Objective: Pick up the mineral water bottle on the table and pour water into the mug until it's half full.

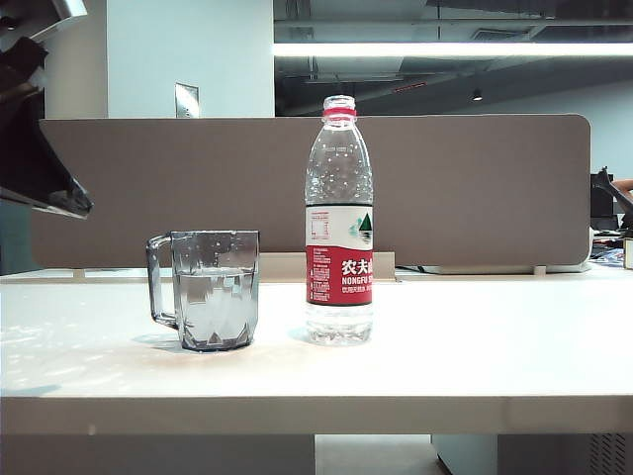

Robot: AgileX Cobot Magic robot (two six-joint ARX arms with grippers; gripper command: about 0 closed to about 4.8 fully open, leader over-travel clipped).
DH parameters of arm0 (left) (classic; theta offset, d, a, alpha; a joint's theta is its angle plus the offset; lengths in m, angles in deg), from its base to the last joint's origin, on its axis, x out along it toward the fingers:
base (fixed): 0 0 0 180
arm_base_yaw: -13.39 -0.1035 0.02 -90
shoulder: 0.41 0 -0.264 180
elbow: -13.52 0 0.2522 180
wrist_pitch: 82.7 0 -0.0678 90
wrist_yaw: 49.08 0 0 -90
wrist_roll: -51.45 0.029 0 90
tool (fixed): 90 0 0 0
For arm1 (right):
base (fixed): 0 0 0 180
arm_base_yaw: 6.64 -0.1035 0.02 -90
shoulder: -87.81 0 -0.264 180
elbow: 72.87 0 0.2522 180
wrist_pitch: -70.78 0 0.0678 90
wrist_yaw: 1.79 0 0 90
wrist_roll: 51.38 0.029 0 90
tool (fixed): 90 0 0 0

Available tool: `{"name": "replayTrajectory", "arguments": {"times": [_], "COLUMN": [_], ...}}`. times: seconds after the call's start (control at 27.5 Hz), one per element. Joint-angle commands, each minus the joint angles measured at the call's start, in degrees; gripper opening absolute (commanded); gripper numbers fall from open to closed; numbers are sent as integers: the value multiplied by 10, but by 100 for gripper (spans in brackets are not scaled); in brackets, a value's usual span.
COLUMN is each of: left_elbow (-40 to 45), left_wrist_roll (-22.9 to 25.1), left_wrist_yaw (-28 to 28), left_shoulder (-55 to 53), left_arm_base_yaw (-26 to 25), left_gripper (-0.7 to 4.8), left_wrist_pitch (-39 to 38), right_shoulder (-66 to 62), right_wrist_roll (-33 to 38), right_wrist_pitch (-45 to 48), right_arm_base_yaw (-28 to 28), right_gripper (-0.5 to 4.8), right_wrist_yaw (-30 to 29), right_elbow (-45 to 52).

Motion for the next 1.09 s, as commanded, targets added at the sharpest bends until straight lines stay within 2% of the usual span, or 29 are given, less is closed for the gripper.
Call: {"name": "replayTrajectory", "arguments": {"times": [0.04,0.62,0.73,0.8,0.91,1.09], "left_elbow": [-2,2,19,64,119,180], "left_wrist_roll": [0,1,20,-3,-37,-46], "left_wrist_yaw": [-2,0,-19,-65,-110,-116], "left_shoulder": [1,20,57,92,138,242], "left_arm_base_yaw": [-1,-6,-63,-132,-199,-266], "left_gripper": [-1,-1,-1,-2,-1,-1], "left_wrist_pitch": [7,6,34,106,184,203], "right_shoulder": [1,1,1,1,1,1], "right_wrist_roll": [0,0,0,0,0,0], "right_wrist_pitch": [6,6,7,7,7,7], "right_arm_base_yaw": [-1,-1,-1,-1,0,-1], "right_gripper": [-5,-5,-5,-5,-5,-5], "right_wrist_yaw": [4,0,0,0,0,1], "right_elbow": [4,4,3,3,3,3]}}
